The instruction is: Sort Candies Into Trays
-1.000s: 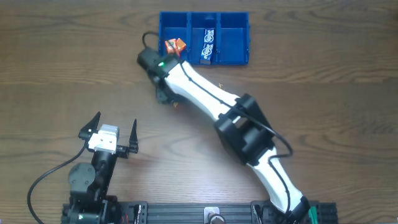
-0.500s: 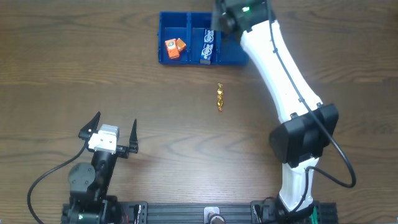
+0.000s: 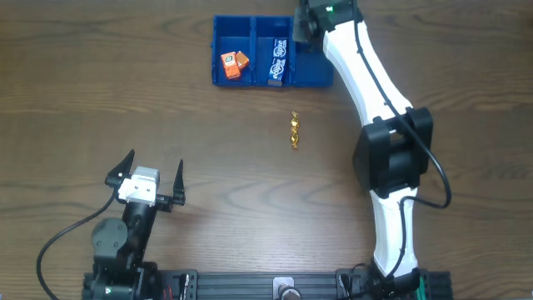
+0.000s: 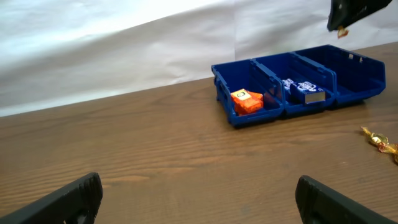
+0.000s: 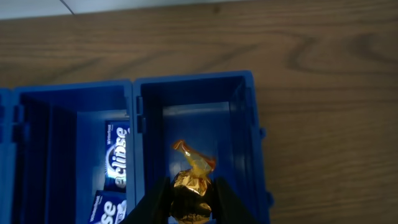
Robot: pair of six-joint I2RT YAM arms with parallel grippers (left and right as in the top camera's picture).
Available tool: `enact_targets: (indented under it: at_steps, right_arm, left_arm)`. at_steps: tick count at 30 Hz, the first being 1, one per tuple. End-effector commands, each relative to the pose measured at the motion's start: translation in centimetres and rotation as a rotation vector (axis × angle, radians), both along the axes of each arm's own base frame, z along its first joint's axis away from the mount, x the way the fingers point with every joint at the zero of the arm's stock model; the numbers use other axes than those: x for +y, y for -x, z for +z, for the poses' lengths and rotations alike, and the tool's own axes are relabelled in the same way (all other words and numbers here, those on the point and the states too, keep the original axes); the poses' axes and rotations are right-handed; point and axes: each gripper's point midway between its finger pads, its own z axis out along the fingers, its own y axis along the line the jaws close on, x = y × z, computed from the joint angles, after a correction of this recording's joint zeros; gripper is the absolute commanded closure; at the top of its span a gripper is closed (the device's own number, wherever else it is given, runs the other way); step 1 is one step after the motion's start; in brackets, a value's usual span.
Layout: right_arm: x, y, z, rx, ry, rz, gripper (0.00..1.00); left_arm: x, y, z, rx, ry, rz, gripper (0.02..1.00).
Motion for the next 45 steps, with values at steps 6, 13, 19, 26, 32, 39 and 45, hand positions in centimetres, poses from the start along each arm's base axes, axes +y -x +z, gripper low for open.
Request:
enact_targets:
  at_steps: [6, 13, 19, 26, 32, 39, 45]
  right_arm:
    - [-1.3, -1.2, -1.5, -0.006, 0.013, -0.017, 0.965]
    - [-1.6, -1.9, -2.5, -0.018, 0.031, -0.032, 0.965]
    - [-1.5, -2.3, -2.6, -0.030, 0.029, -0.033, 0.963]
    - [-1.6, -2.1, -2.7, -0.022, 0.032, -0.033, 0.014]
    - [-1.7, -1.6, -2.1, -0.009, 0.041, -0.024, 0.003]
    - [-0.9, 1.4, 3.7, -0.020, 0.037, 0.005, 0.003]
    - [2.8, 10.2, 4.4, 0.220, 0.004, 0.099, 0.003]
  left_arm:
    - [-0.1, 0.0, -1.7, 0.044, -0.011, -0.003, 0.023]
    - [-0.1, 0.0, -1.7, 0.044, -0.011, -0.003, 0.023]
    - [-0.1, 0.0, -1.7, 0.044, -0.011, -0.003, 0.023]
    - [-0.1, 0.0, -1.7, 0.044, -0.011, -0.003, 0.023]
    - [-0.1, 0.0, -1.7, 0.044, -0.011, -0.003, 0.023]
    - [-0.1, 0.0, -1.7, 0.044, -0.011, -0.003, 0.023]
    - [-0.1, 0.0, -1.7, 0.044, -0.011, -0.003, 0.023]
